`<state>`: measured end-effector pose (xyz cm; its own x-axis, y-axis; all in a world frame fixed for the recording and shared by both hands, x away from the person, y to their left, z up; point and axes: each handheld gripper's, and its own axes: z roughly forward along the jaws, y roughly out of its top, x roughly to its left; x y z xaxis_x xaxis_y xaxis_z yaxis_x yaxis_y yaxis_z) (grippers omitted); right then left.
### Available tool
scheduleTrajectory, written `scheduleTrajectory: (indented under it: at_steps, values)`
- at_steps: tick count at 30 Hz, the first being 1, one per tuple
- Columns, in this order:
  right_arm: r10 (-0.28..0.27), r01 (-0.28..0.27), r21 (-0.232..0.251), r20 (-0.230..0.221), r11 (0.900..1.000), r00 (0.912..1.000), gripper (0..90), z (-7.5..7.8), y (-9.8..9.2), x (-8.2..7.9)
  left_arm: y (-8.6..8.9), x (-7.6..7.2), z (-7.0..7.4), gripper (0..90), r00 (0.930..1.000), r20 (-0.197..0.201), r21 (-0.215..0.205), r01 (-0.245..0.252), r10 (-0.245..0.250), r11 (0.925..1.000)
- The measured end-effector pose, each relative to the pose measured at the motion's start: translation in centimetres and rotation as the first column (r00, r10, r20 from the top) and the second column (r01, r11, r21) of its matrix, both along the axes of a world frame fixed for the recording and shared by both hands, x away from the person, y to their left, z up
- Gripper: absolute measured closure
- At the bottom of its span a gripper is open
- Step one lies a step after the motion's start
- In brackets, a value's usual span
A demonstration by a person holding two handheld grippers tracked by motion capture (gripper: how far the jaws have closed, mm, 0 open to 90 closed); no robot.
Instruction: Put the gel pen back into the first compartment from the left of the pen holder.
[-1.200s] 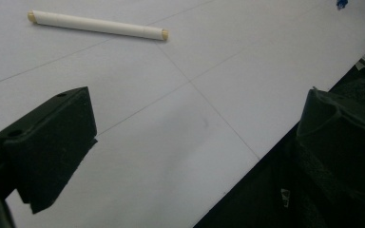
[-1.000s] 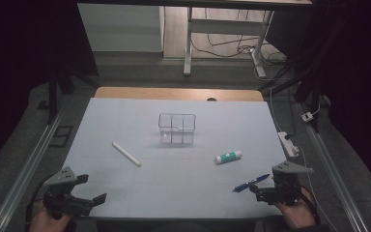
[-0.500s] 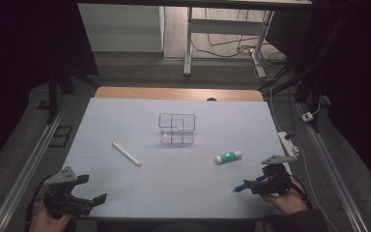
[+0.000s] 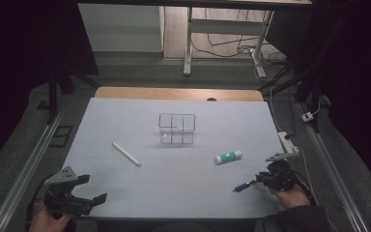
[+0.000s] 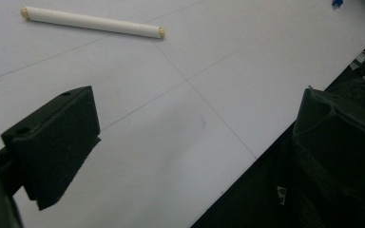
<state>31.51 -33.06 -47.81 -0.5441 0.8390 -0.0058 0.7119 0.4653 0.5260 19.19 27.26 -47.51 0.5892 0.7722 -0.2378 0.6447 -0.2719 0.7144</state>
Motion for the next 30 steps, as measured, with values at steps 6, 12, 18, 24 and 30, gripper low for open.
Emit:
scheduleTrajectory:
  at_steps: [6,12,18,24,30]
  values:
    - [-0.101,0.101,-0.01,-0.014,0.995,0.9948,89.3,-0.3,-2.4,0.8,0.0,0.0,0.0,2.2,1.0,-0.001,0.0,0.002,-0.002,1.0]
    - [-0.162,0.162,-0.029,-0.003,0.986,0.9868,89.3,-0.8,-3.9,1.6,0.0,0.1,0.0,2.4,1.0,-0.004,0.001,0.004,-0.004,1.0]
    - [-0.174,0.174,-0.014,-0.025,0.985,0.9844,89.3,-1.5,-4.3,2.4,-0.1,0.2,0.0,2.5,0.9999,-0.01,0.001,0.005,-0.005,1.0]
    - [-0.168,0.169,0.009,-0.031,0.986,0.9852,89.3,-1.7,-4.1,2.8,-0.1,0.2,0.0,2.7,0.9999,-0.01,0.004,0.008,-0.007,1.0]
    - [-0.142,0.143,0.024,-0.035,0.989,0.9893,89.3,-1.8,-3.4,3.1,-0.1,0.2,-0.1,2.8,0.9999,-0.013,0.005,0.01,-0.01,0.9999]
